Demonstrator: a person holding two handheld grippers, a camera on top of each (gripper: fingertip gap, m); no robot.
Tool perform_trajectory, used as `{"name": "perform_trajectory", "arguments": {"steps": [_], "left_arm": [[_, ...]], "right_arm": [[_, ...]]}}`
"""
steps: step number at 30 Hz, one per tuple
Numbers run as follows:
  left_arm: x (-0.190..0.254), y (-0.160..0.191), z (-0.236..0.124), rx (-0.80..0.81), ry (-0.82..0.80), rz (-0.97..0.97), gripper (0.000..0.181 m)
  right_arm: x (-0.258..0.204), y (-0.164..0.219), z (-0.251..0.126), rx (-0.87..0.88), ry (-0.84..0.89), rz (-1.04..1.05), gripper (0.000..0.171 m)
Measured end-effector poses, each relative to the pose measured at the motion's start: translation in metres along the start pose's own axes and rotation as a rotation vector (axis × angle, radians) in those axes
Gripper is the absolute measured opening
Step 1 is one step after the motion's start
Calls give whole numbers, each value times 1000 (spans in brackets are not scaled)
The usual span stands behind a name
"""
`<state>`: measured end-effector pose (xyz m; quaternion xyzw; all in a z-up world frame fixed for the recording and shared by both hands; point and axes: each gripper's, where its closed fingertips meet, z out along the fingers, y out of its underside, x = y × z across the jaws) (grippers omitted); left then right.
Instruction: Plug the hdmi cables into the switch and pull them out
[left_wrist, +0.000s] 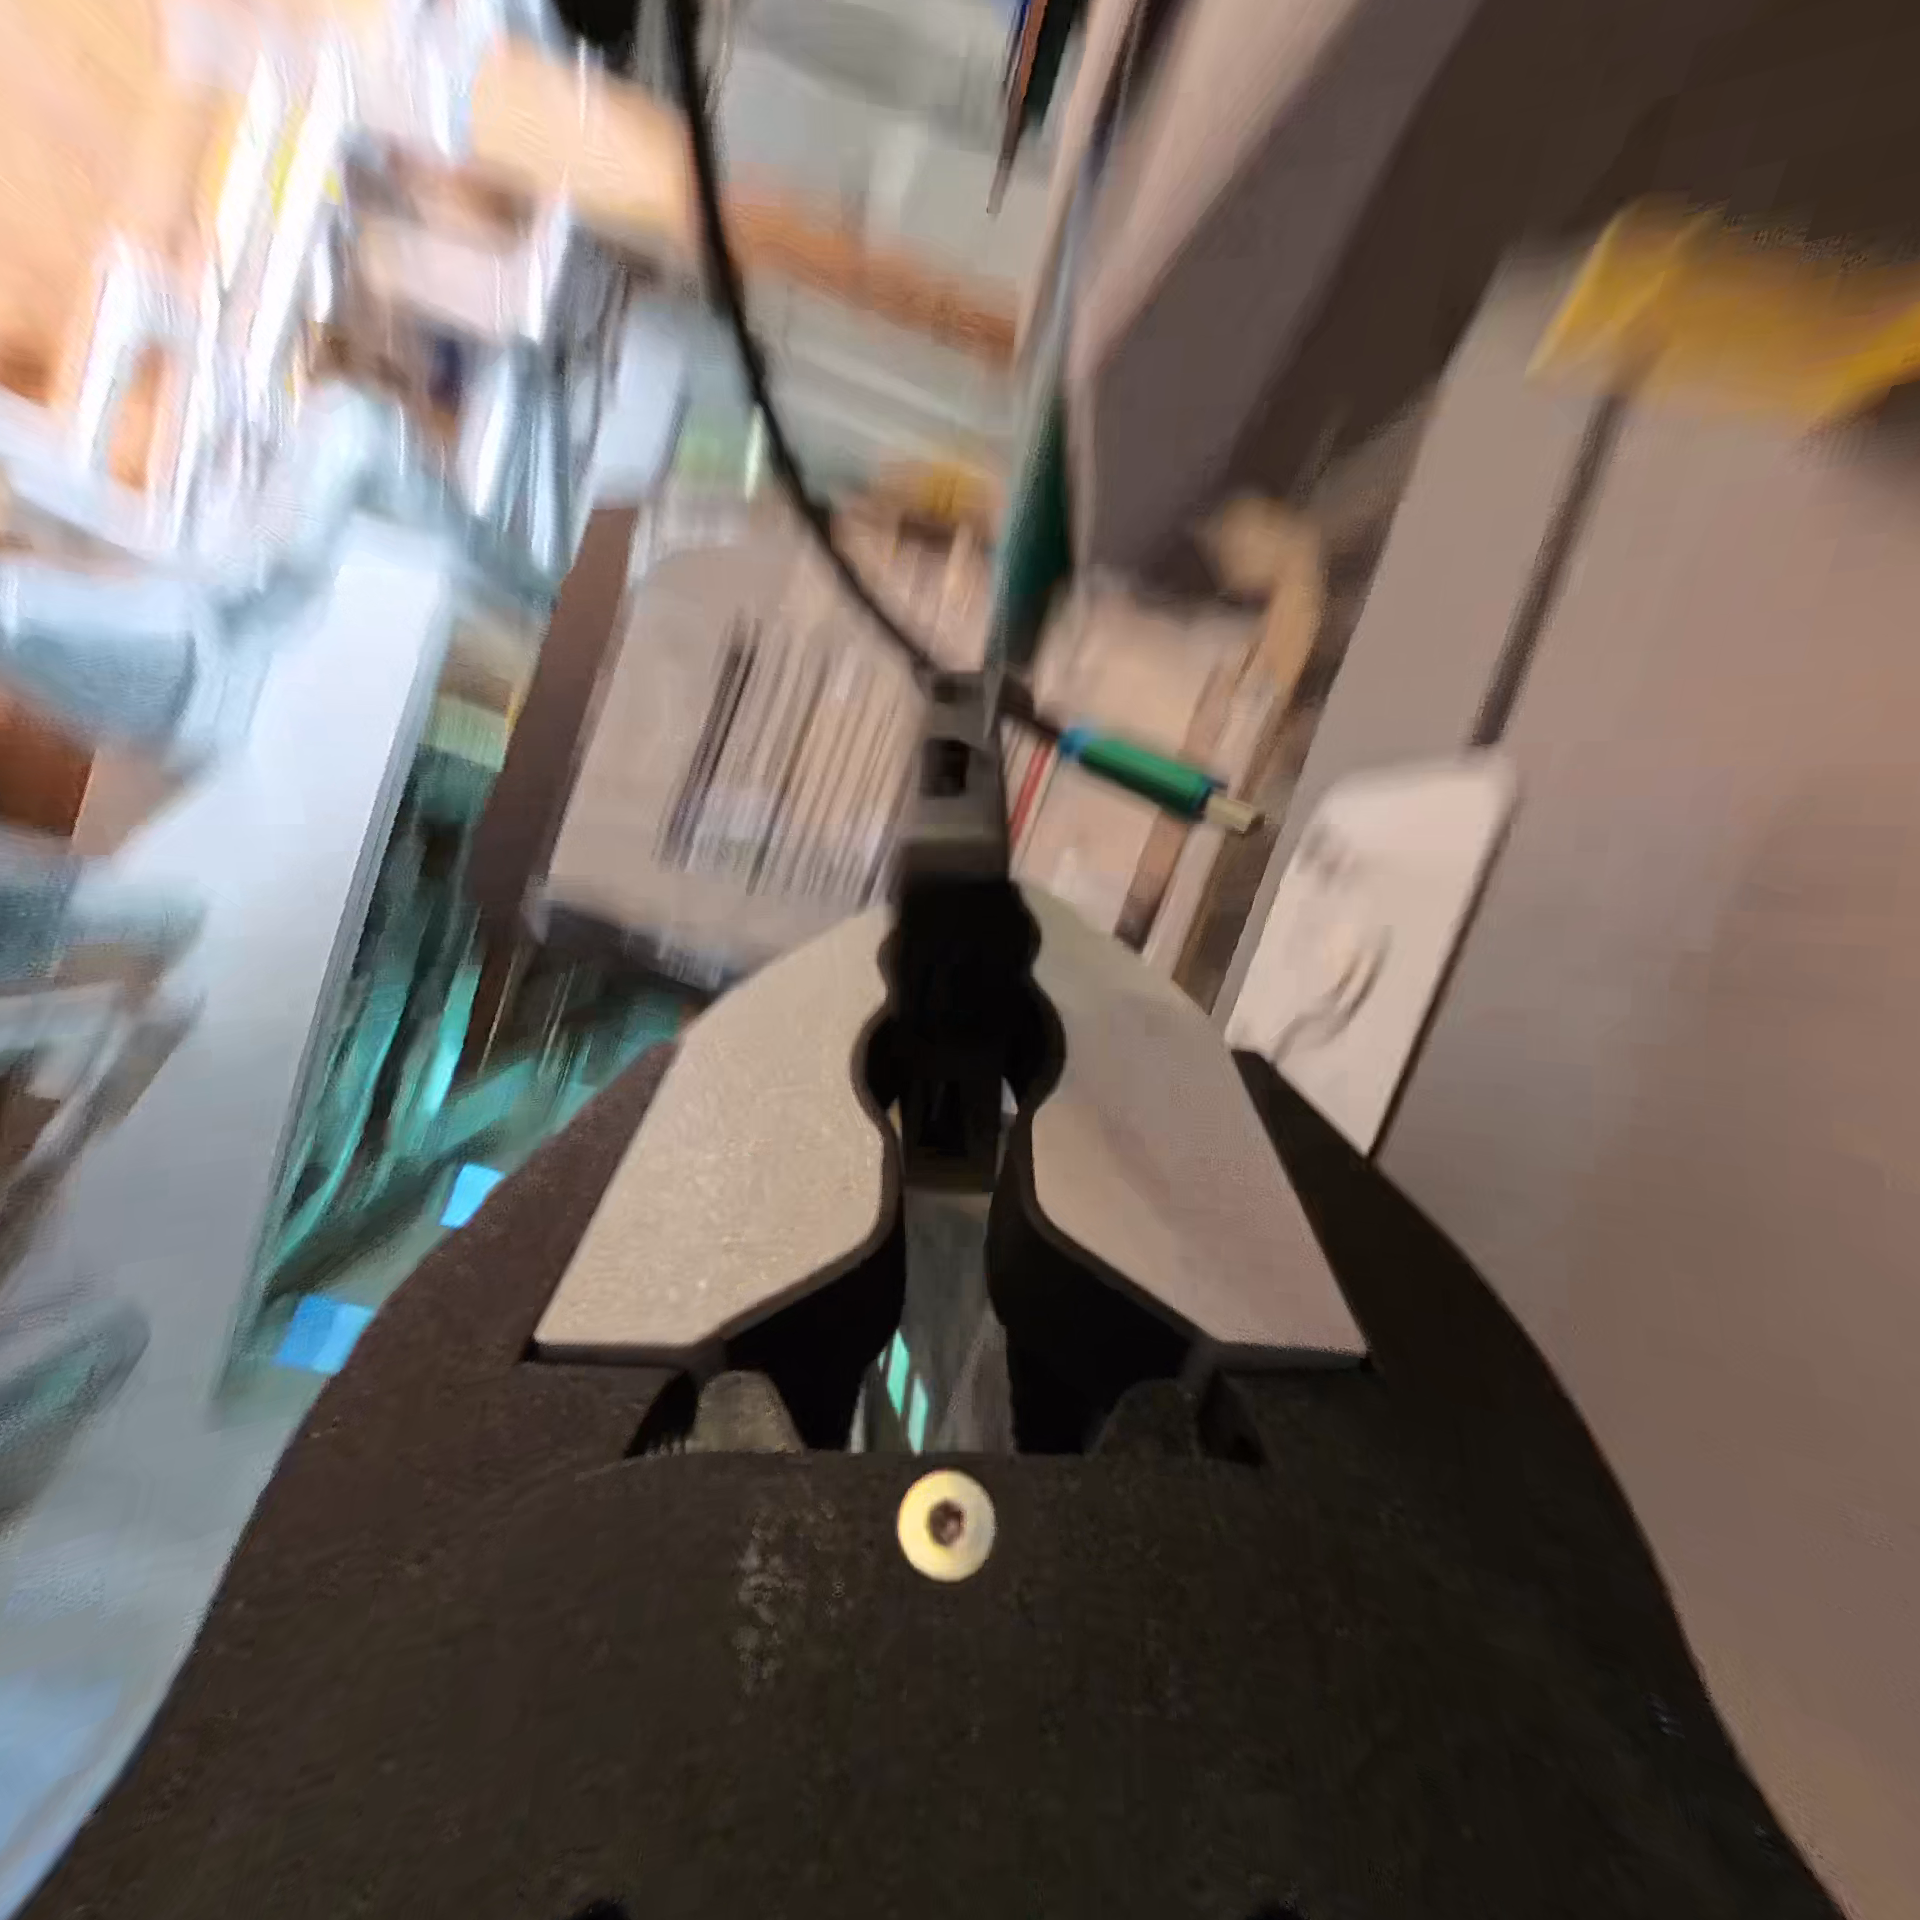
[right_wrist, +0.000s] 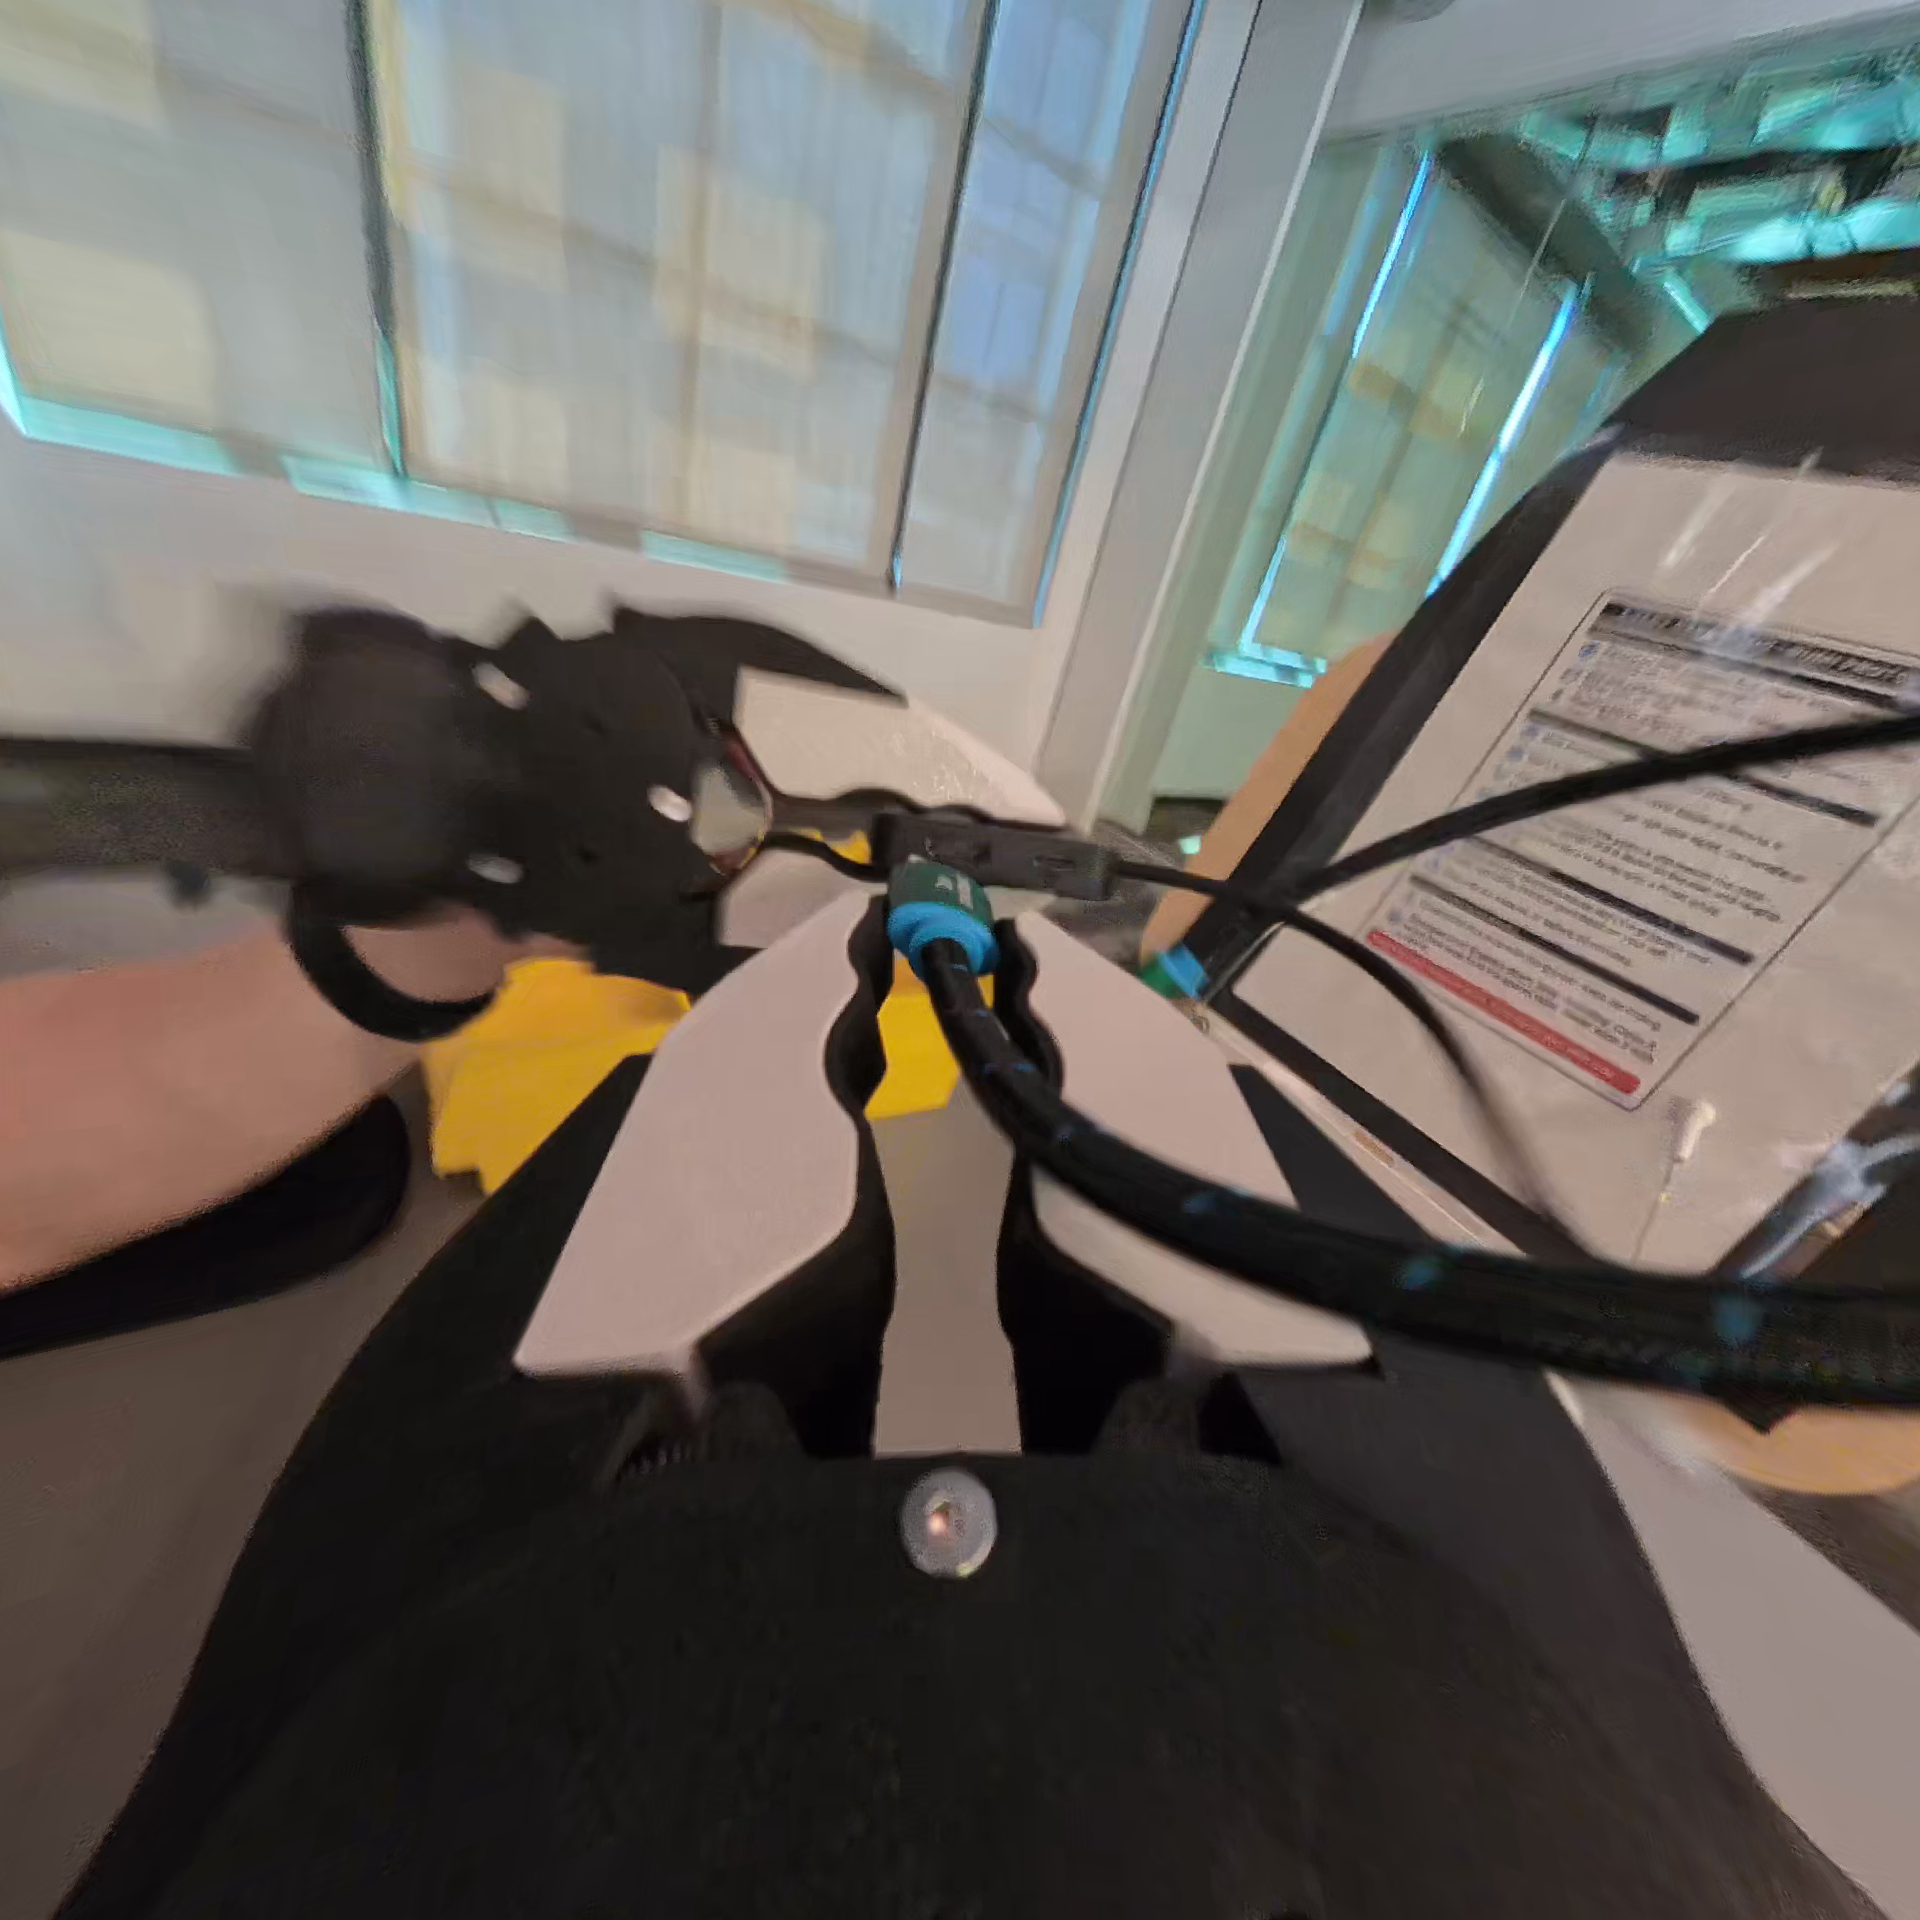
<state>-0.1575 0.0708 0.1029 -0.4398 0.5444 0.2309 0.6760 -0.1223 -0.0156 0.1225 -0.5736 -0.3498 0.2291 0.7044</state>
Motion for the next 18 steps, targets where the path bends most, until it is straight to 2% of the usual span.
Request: {"name": "perform_trajectory", "arguments": {"steps": [1, 2, 3, 5, 7, 11, 14, 18], "left_arm": [[-10, 34, 5, -128, -14, -15, 14], [-22, 57, 4, -163, -26, -50, 14], [-36, 62, -4, -123, -52, -84, 14], [-58, 52, -20, -37, -110, -149, 13], [-58, 41, -24, -7, -66, -210, 13], [-47, 43, -20, -65, -29, -143, 14], [-35, 49, -14, -104, 28, -145, 14], [-33, 46, -14, -100, 35, -139, 14]], "right_arm": [[7, -13, -11, 37, -9, 48, 16], [18, -25, -23, 64, 18, 54, 13], [29, -29, -31, 57, 73, 18, 10], [40, -23, -35, -22, 120, -59, 9], [43, -14, -34, -86, 103, -69, 7], [52, 11, -42, -253, 36, 1, 9], [57, 15, -53, -277, 2, 76, 7], [78, 27, -89, -415, 16, 104, 10]]}}
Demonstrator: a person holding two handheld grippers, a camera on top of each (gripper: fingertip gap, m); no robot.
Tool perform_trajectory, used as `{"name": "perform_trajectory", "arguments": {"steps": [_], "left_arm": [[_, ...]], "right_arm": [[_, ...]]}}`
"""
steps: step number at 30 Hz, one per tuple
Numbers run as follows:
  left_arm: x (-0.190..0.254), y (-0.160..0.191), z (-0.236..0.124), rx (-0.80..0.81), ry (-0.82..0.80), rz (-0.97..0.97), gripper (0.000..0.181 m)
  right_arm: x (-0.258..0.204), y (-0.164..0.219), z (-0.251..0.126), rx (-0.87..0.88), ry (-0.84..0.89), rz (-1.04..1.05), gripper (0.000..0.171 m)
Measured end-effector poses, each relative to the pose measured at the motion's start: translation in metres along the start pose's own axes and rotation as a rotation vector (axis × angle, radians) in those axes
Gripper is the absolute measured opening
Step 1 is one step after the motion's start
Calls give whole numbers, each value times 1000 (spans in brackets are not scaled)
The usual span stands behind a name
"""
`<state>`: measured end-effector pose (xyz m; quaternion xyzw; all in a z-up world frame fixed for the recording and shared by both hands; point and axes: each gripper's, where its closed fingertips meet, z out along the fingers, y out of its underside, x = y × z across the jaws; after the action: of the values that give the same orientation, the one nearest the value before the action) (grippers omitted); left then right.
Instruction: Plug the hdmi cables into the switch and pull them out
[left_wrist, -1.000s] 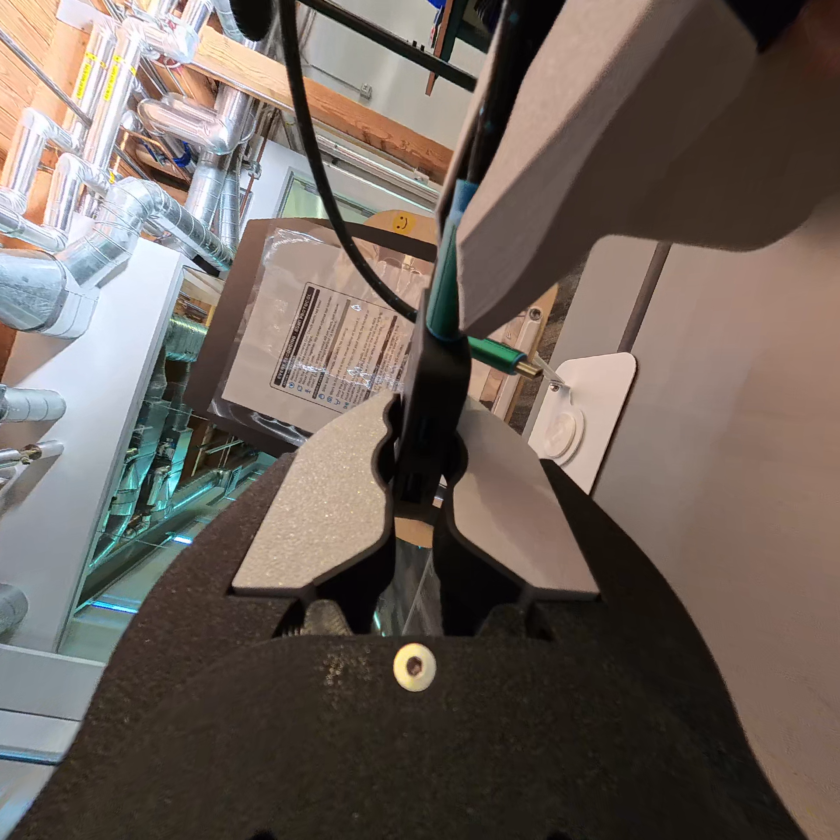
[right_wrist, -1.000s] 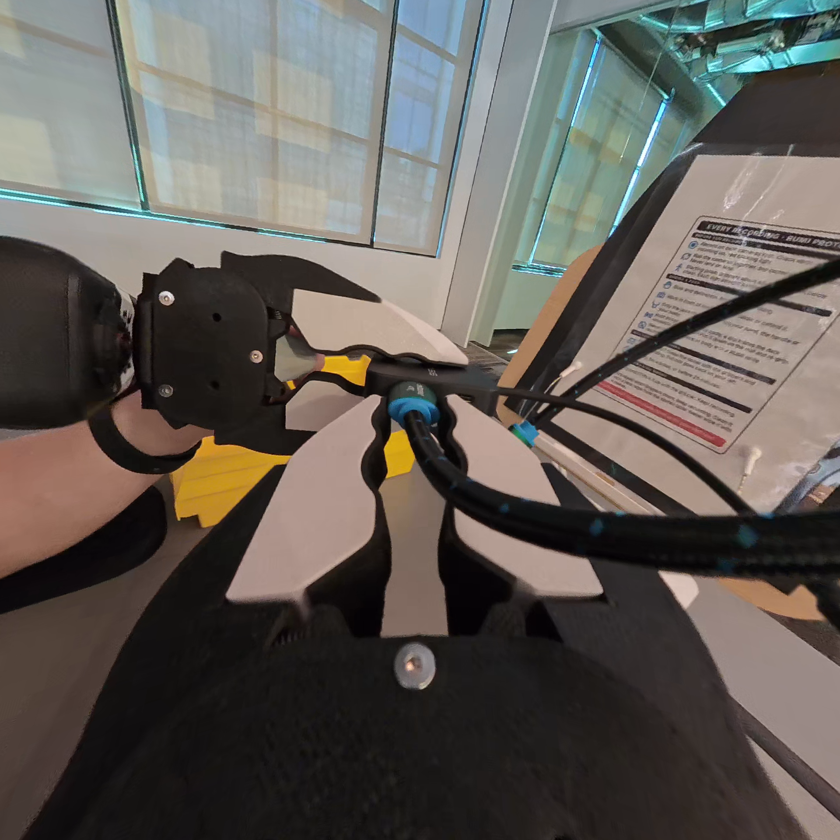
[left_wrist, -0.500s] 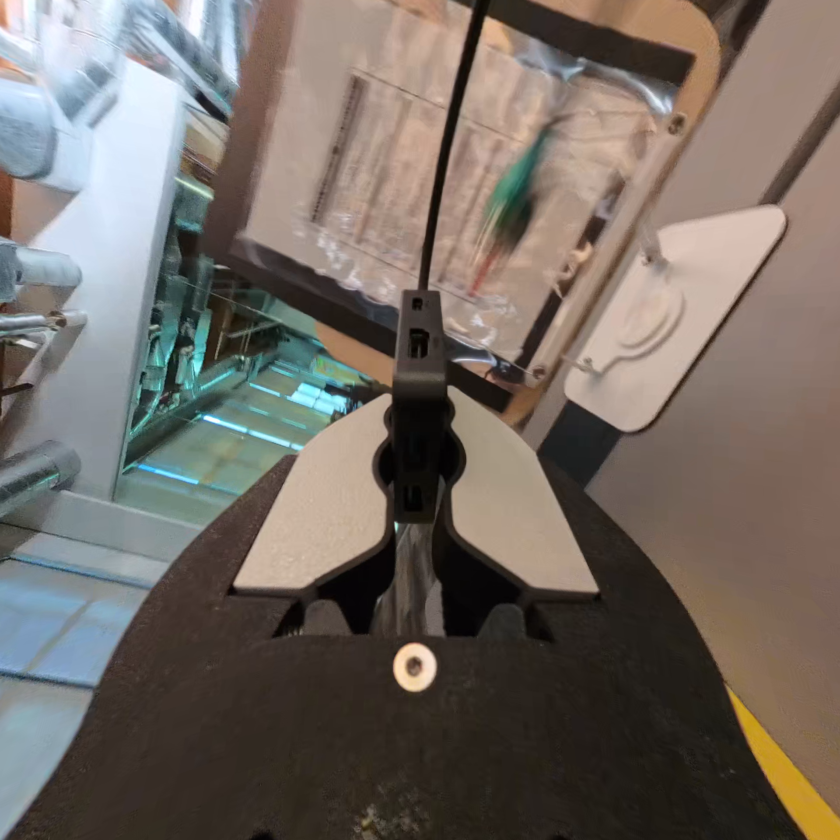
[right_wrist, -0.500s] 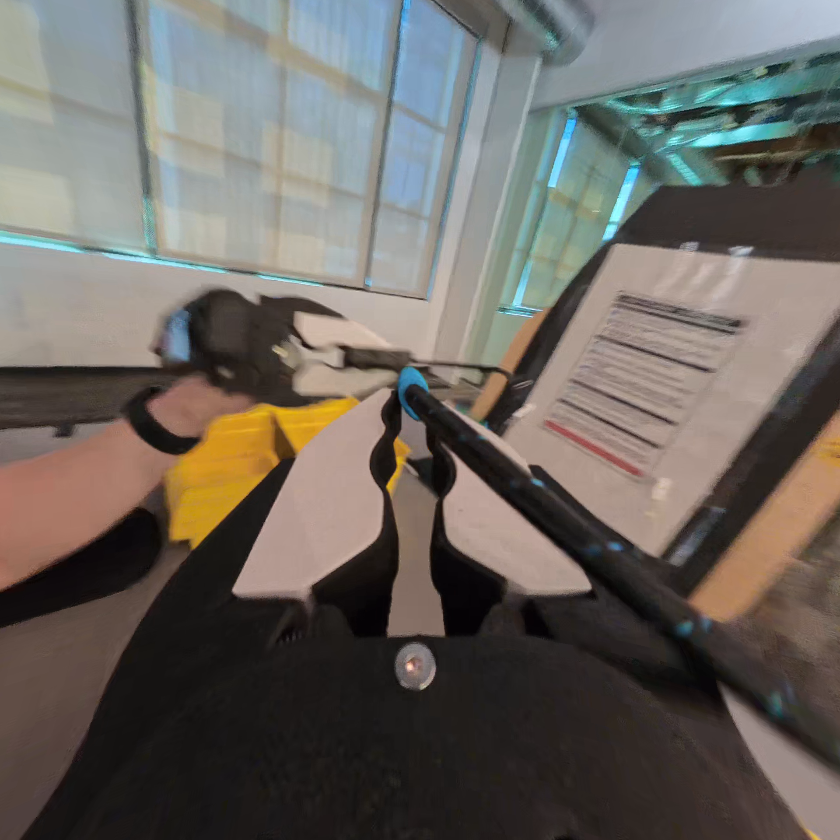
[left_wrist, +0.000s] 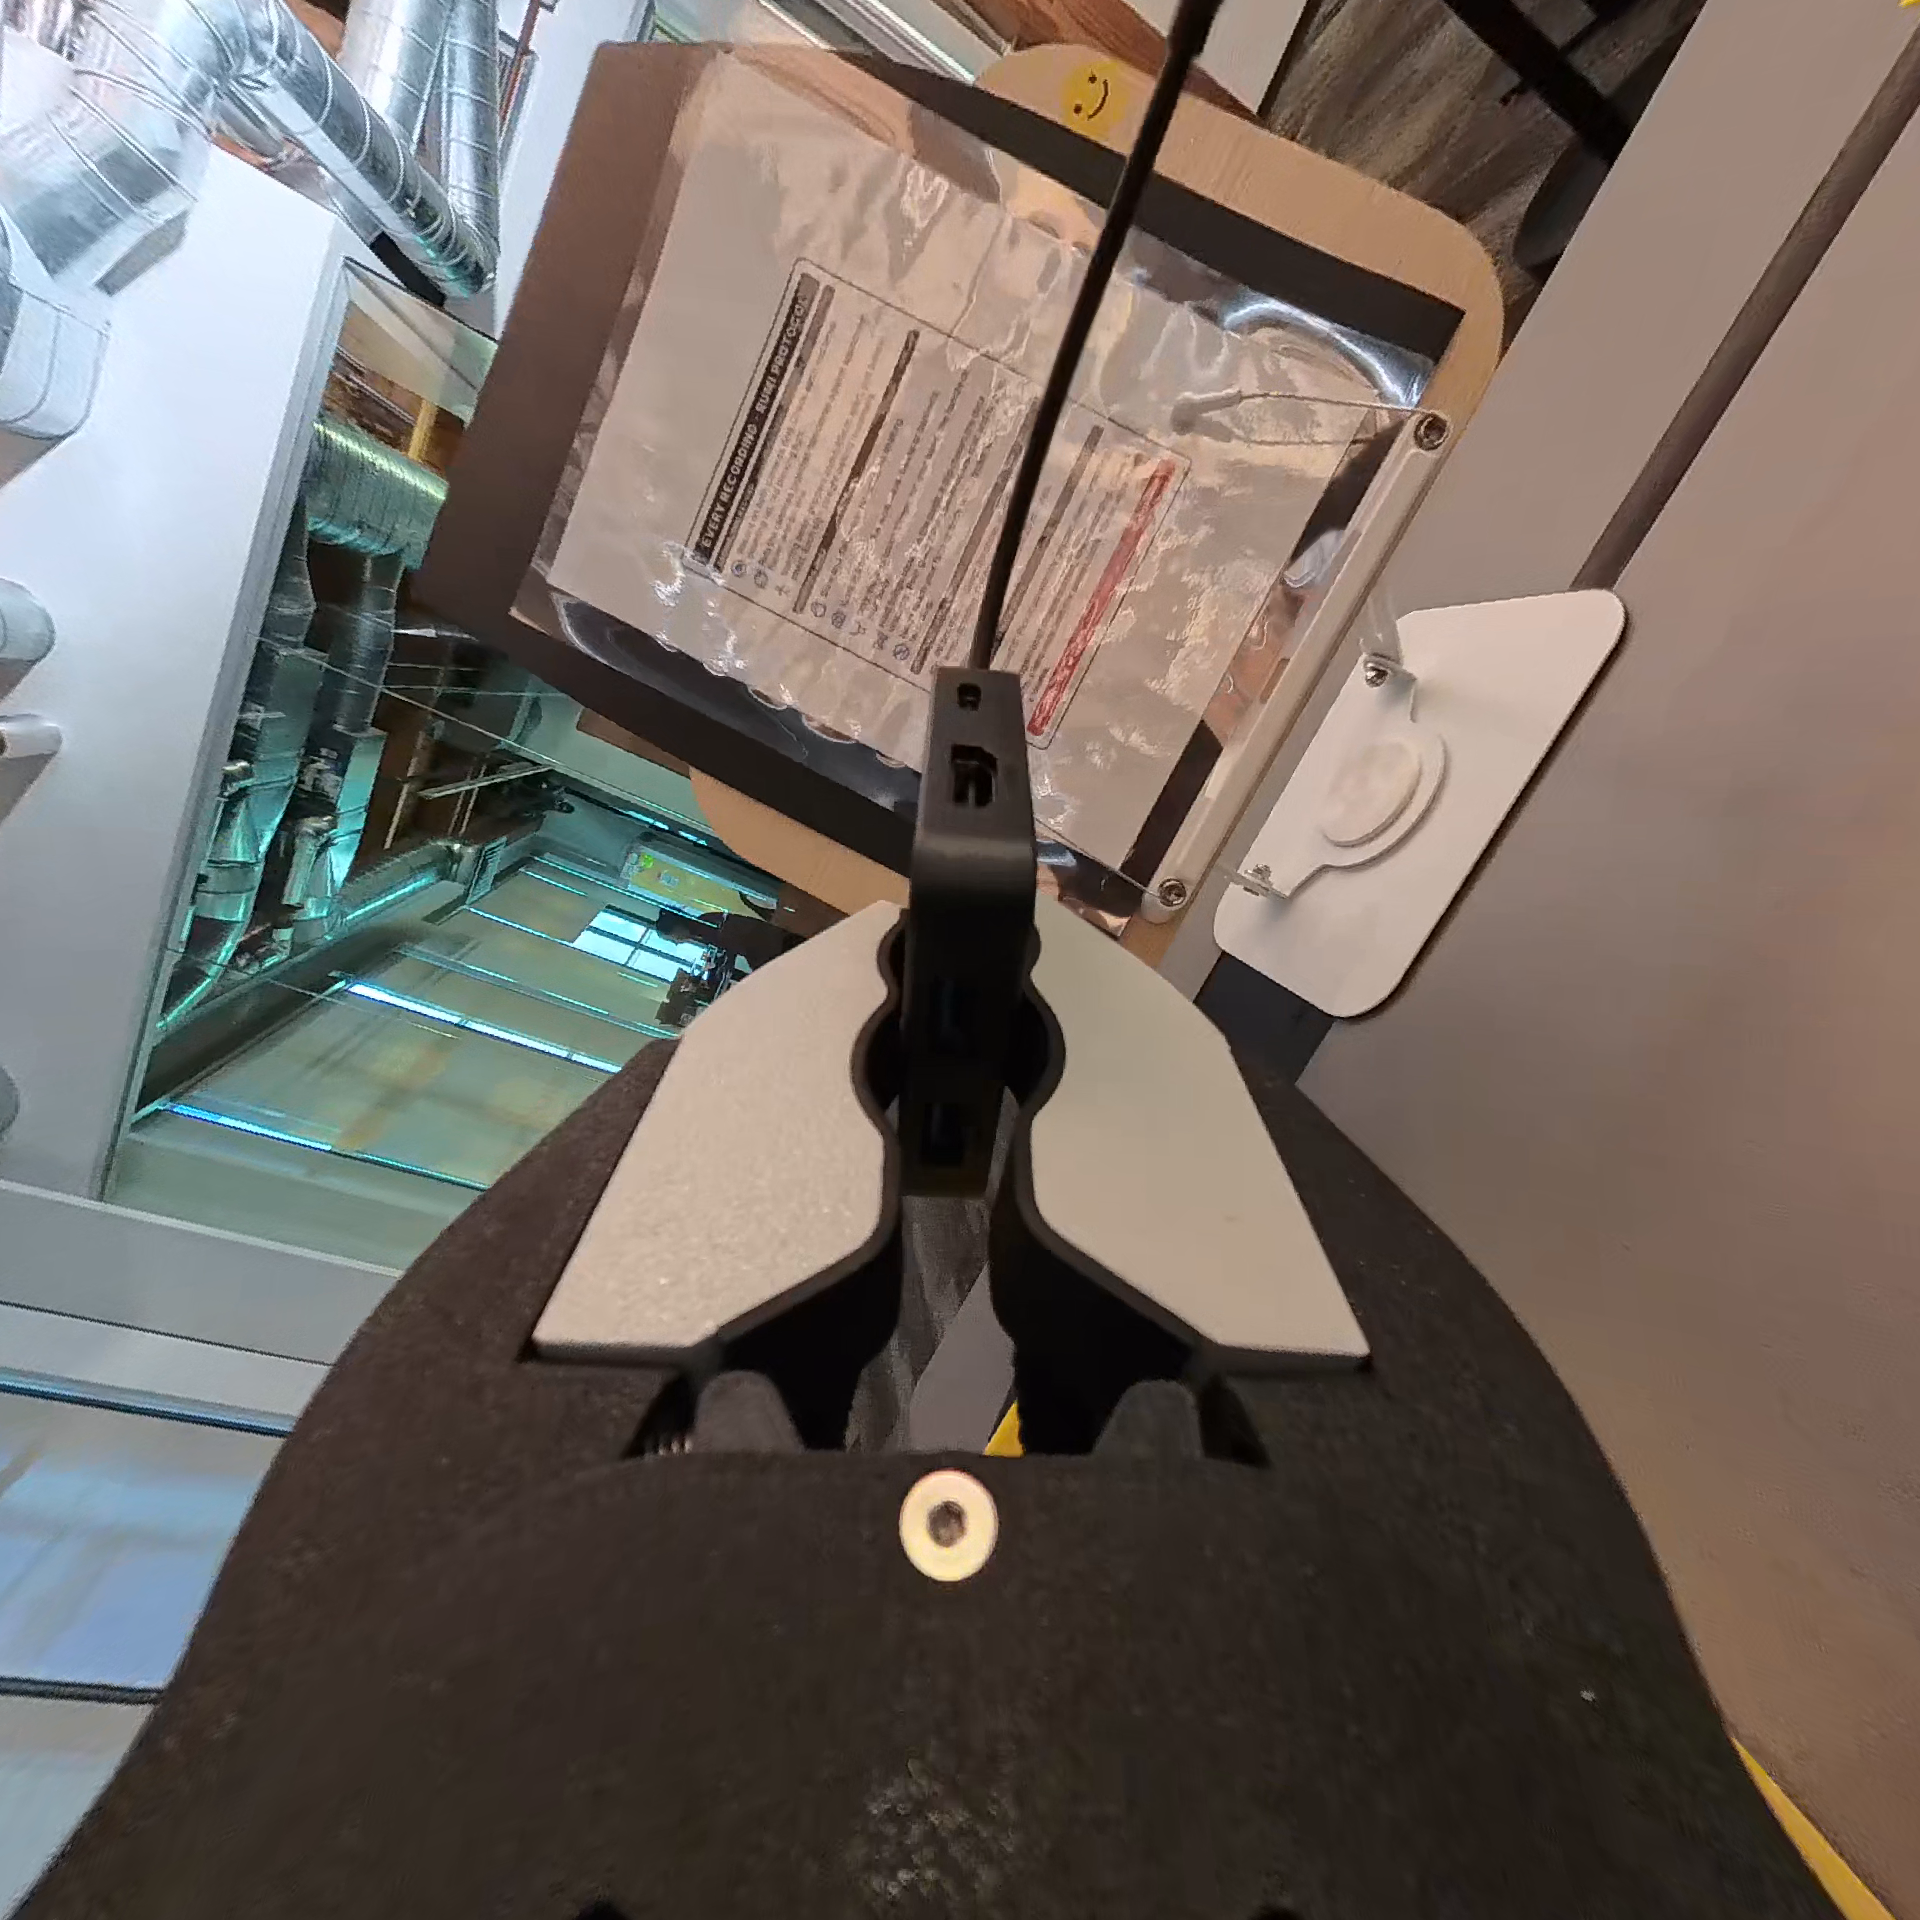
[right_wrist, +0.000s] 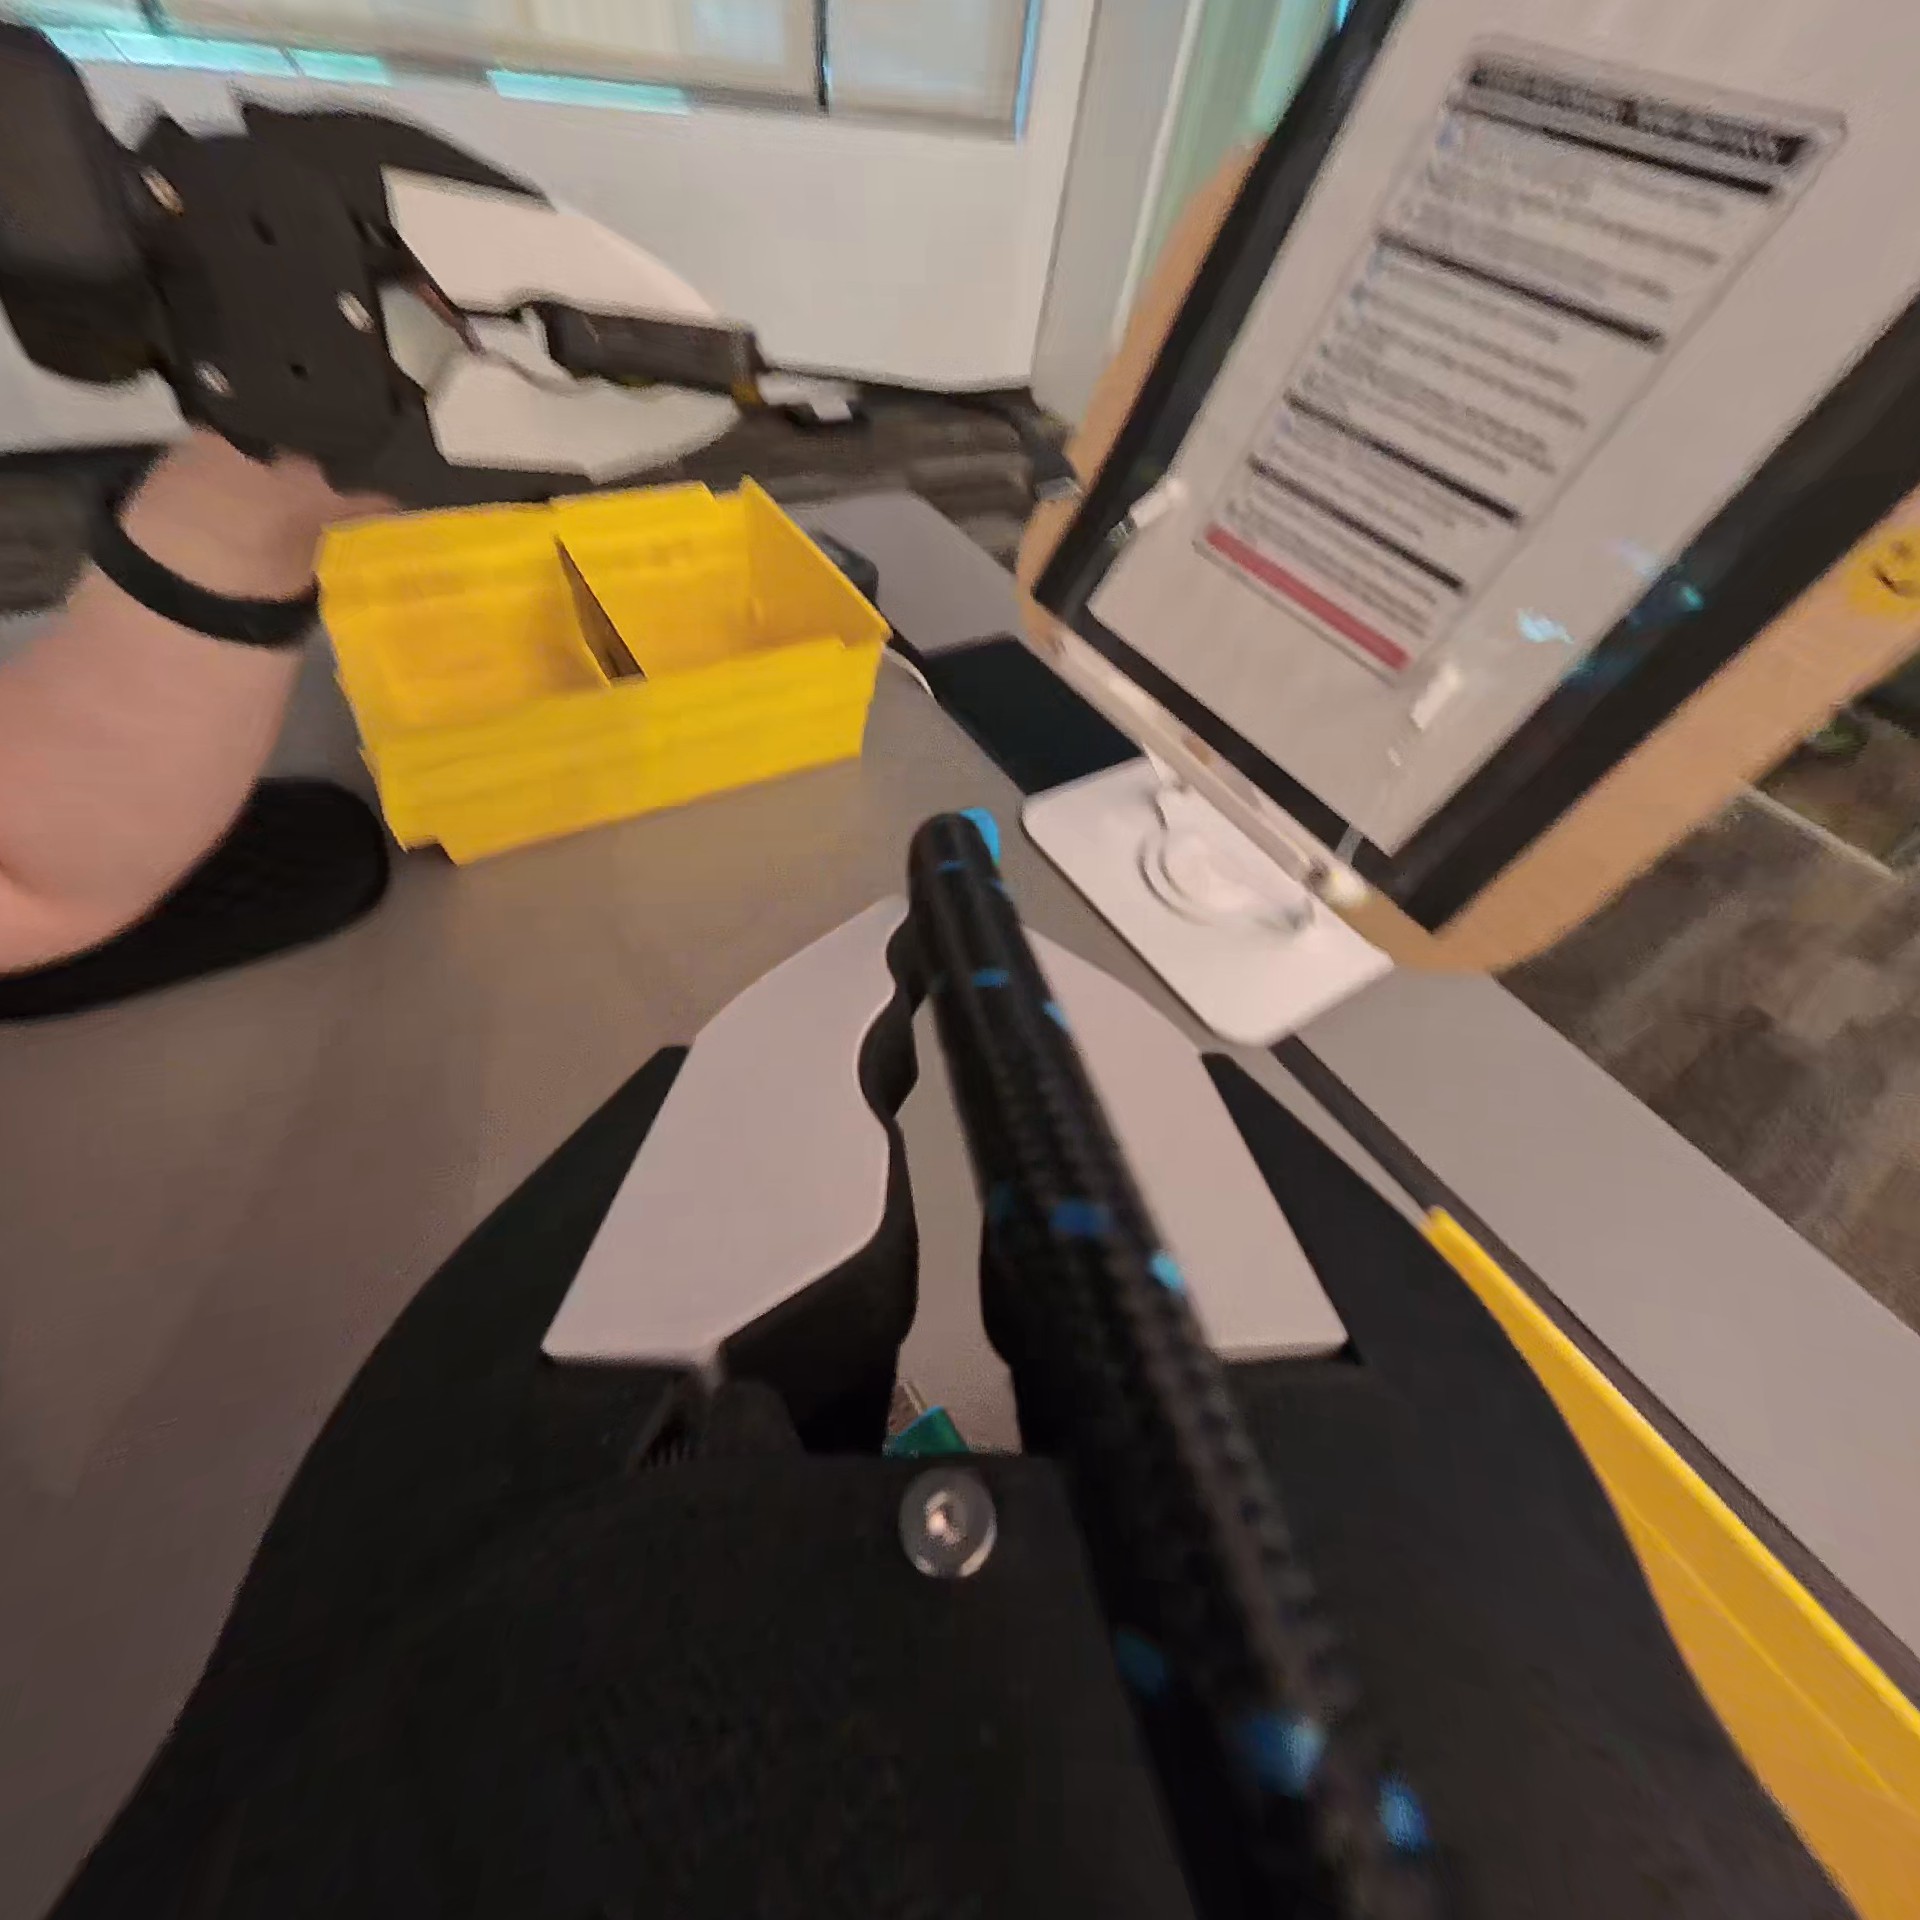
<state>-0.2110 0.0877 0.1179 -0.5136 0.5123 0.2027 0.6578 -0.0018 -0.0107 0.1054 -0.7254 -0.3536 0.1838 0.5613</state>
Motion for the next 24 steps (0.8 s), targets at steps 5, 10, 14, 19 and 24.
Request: {"name": "perform_trajectory", "arguments": {"steps": [5, 10, 14, 19, 24], "left_arm": [[5, -3, 1, 6, 19, -1, 14], [18, -4, 7, -15, 46, 38, 14], [26, -6, 10, -20, 65, 60, 14], [33, -8, 12, -21, 83, 73, 14], [34, -8, 11, -25, 85, 79, 14]], "right_arm": [[21, 48, -59, -106, -104, 155, 8], [48, 109, -74, -183, -190, 318, 9], [43, 163, -71, -338, -303, 430, 9], [29, 238, -63, -685, -385, 588, 6], [26, 237, -58, -674, -435, 657, 9]]}}
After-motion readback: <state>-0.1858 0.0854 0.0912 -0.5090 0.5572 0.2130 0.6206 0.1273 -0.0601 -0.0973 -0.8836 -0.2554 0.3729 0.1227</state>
